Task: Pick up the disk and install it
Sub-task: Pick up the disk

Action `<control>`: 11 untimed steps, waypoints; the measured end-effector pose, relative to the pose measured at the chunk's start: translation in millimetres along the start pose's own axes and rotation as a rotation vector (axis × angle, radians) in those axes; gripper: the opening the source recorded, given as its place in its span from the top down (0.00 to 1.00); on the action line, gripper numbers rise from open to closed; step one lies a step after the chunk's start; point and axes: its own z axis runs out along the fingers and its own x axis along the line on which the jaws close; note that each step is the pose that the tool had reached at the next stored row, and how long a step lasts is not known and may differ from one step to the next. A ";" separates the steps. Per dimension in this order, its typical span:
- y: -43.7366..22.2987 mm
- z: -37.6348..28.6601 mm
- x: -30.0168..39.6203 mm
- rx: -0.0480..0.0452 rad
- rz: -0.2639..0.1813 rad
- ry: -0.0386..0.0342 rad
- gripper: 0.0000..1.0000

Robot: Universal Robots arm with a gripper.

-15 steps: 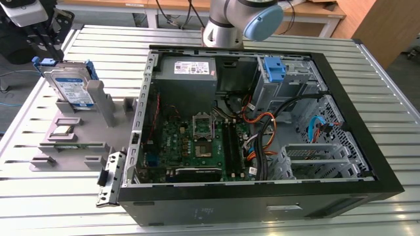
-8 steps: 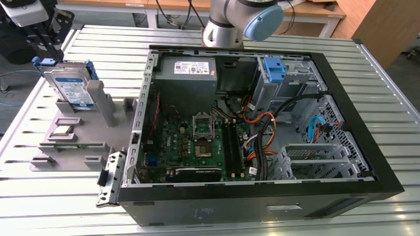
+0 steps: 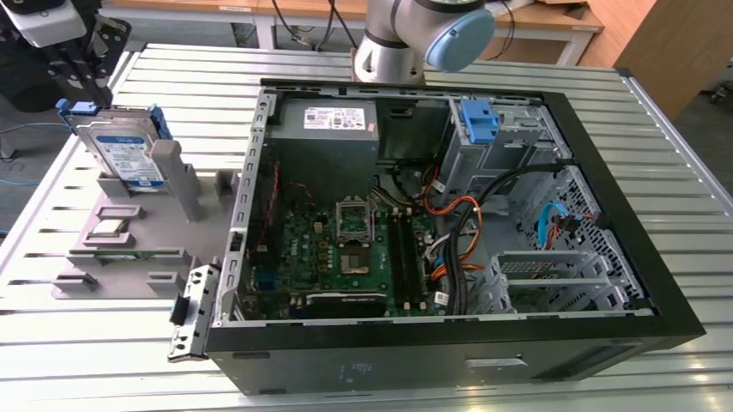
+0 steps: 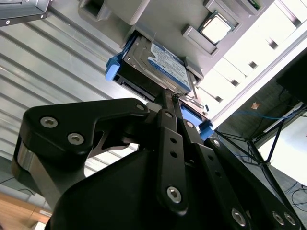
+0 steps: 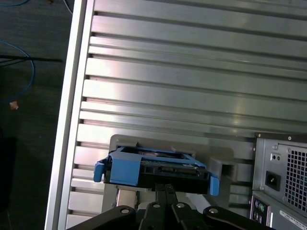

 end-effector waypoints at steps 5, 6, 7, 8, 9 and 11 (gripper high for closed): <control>-0.2 0.7 -1.5 0.0003 0.010 -0.0006 0.89; -0.2 0.7 -1.5 0.0004 0.010 -0.0005 0.89; -0.2 0.7 -1.5 0.0003 0.010 -0.0006 0.89; -0.2 0.8 -1.5 0.0003 0.010 -0.0005 0.89; -0.2 0.8 -1.5 0.0004 0.009 -0.0005 0.89; -0.2 0.9 -1.5 0.0000 -0.002 0.0002 0.89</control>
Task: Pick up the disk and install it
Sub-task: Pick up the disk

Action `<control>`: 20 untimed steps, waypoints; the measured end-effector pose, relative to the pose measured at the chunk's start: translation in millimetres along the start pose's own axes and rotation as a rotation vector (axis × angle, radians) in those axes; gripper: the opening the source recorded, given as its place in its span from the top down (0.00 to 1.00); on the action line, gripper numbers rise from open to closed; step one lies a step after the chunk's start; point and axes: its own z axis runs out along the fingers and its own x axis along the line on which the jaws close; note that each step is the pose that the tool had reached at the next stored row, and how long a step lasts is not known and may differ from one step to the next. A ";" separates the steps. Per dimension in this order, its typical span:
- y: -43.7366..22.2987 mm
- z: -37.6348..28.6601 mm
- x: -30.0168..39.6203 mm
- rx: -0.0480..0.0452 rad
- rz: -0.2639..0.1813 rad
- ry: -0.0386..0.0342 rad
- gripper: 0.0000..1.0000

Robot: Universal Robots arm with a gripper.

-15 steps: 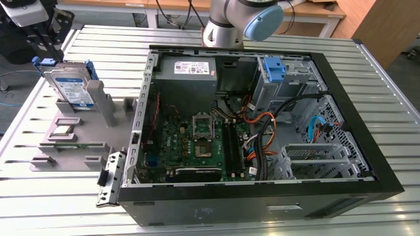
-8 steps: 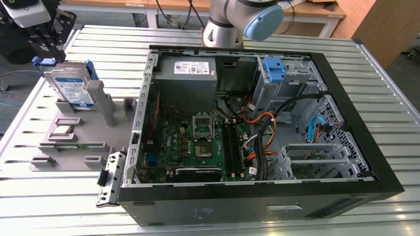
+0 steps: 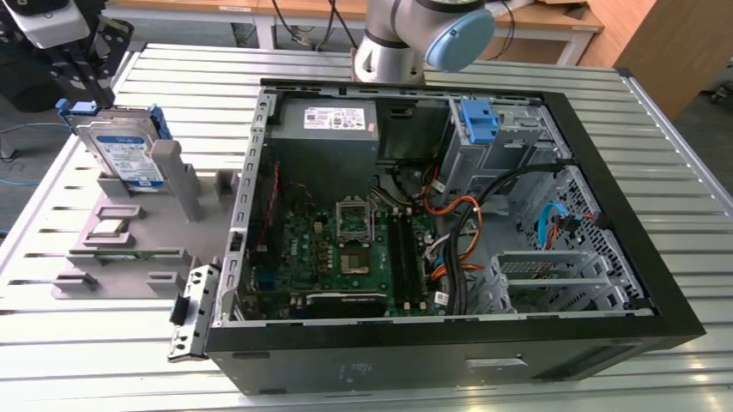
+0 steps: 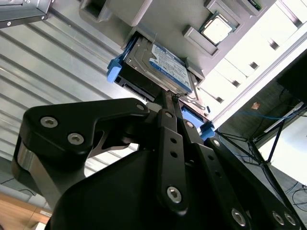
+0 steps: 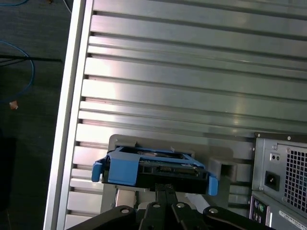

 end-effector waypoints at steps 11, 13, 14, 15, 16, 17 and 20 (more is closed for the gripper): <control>-0.1 0.6 0.0 -0.0052 -0.183 0.0095 0.89; 0.0 0.6 0.0 -0.0061 -0.215 0.0112 0.89; 0.0 0.6 0.0 -0.0066 -0.231 0.0121 0.89; 0.0 0.6 0.0 -0.0071 -0.249 0.0131 0.89; -0.1 0.6 0.0 -0.0075 -0.266 0.0140 0.89; 0.0 0.6 0.0 -0.0080 -0.283 0.0149 0.89; 0.0 0.7 0.0 -0.0095 -0.337 0.0177 0.89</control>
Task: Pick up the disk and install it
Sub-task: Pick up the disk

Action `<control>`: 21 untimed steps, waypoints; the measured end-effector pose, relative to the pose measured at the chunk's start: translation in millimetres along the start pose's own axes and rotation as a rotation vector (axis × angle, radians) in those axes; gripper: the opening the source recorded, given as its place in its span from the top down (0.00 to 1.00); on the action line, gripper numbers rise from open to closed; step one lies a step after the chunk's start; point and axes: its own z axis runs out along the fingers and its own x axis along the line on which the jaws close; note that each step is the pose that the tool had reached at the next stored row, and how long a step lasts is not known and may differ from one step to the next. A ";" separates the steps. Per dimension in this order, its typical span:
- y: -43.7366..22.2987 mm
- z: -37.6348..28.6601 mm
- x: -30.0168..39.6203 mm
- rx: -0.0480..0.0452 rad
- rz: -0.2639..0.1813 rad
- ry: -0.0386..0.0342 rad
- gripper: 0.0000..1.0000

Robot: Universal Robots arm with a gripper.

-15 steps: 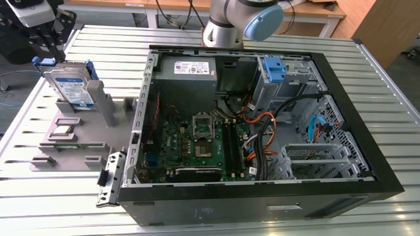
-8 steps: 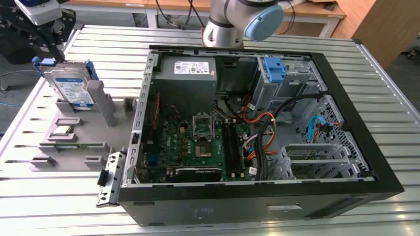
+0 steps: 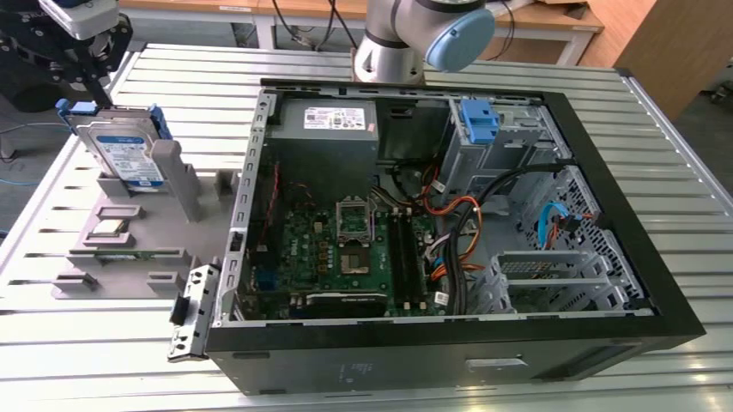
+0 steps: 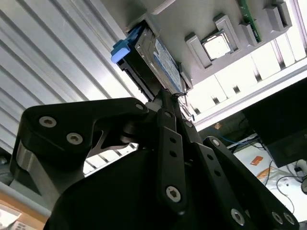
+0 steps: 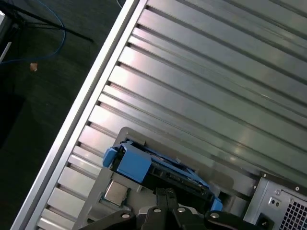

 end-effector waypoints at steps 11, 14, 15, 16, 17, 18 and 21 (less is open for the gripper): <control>0.0 0.1 0.0 -0.0027 -0.095 0.0051 0.89; 0.0 0.2 0.0 -0.0029 -0.099 0.0053 0.89; 0.0 0.2 0.0 -0.0030 -0.107 0.0057 0.89; 0.0 0.2 0.0 -0.0033 -0.117 0.0062 0.89; 0.0 0.2 0.0 -0.0037 -0.129 0.0069 0.89; 0.0 0.2 0.0 -0.0041 -0.142 0.0075 0.89; 0.0 0.2 0.0 -0.0053 -0.183 0.0098 0.89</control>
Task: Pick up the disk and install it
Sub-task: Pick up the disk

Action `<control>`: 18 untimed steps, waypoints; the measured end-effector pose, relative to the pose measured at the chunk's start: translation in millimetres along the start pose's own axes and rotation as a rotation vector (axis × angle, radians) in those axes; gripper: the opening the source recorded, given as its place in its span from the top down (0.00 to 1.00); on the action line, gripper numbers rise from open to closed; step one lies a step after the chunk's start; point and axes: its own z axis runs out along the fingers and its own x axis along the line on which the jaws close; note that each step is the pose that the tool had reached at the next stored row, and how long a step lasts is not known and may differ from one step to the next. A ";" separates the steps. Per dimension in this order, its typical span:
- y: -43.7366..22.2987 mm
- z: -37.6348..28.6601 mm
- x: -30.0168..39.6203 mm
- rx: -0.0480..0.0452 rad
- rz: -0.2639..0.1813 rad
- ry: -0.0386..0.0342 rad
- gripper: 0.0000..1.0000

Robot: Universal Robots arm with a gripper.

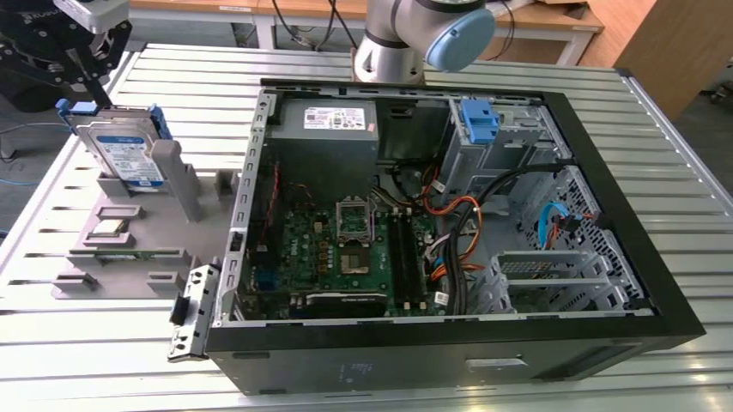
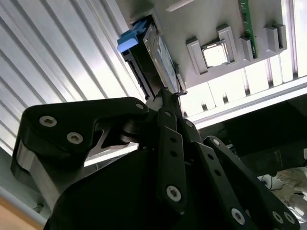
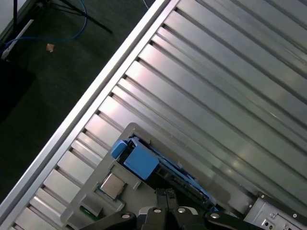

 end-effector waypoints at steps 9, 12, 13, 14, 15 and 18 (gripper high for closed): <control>0.0 0.0 0.0 -0.0013 -0.048 0.0026 0.89; 0.0 0.1 0.0 -0.0020 -0.073 0.0037 0.89; 0.0 0.1 0.0 -0.0025 -0.088 0.0046 0.89; 0.0 0.1 0.0 -0.0029 -0.104 0.0055 0.89; 0.0 0.1 0.0 -0.0034 -0.122 0.0064 0.89; 0.0 0.2 0.0 -0.0049 -0.175 0.0092 0.89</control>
